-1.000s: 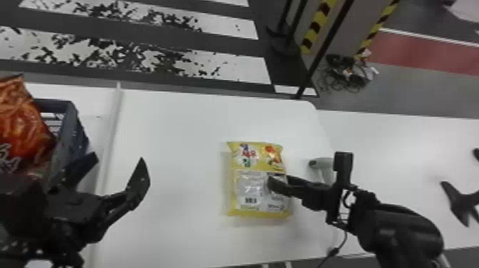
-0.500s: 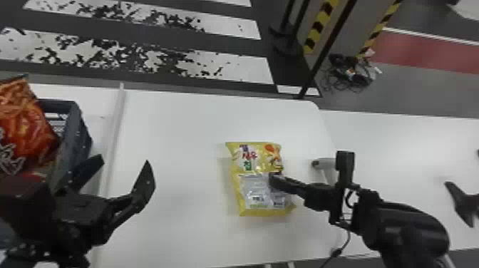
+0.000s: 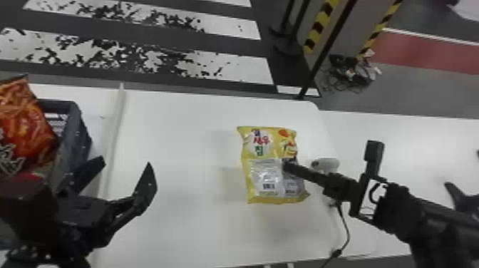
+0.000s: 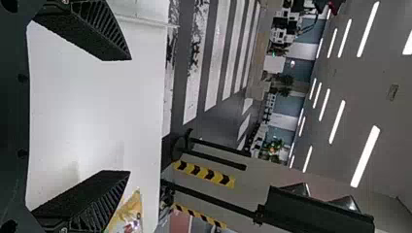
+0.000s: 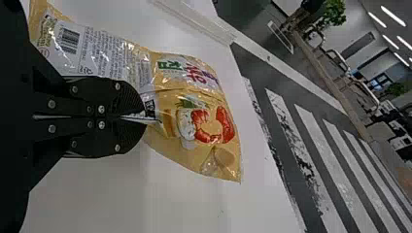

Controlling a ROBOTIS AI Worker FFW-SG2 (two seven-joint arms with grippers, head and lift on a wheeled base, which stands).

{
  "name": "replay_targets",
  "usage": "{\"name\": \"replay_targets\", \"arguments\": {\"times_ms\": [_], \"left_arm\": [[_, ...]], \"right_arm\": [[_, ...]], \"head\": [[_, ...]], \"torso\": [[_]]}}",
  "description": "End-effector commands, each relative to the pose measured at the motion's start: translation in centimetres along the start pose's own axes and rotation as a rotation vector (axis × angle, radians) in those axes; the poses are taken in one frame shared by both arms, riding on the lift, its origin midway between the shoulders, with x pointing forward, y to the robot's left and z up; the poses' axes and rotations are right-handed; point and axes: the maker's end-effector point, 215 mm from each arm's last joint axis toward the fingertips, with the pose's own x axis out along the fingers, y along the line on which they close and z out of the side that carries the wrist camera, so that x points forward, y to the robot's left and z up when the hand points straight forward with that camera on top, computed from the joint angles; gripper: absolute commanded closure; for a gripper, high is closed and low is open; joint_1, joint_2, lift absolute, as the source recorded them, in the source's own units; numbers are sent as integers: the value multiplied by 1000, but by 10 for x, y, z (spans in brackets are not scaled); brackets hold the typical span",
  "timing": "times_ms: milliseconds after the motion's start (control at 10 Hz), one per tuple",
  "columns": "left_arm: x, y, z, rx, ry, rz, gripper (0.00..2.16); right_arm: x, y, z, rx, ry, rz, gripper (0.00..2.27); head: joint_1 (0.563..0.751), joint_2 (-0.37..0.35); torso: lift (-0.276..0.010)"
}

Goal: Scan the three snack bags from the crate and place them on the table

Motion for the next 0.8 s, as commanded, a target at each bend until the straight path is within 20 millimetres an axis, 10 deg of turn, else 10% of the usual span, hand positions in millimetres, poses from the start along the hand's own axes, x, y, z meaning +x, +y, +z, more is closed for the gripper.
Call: {"name": "replay_targets", "arguments": {"times_ms": [0,700], "left_arm": [[1,-2,-4,6,14,-2,29],[4,-7,-12,9,48,-15,29]], "right_arm": [[-26,-3,33,61,-85,13,1771],[-135,-114,103,239,-378,-231,1771]], "head": [[695,-265],[695,-350]], "torso": [[-62],[-62]]}}
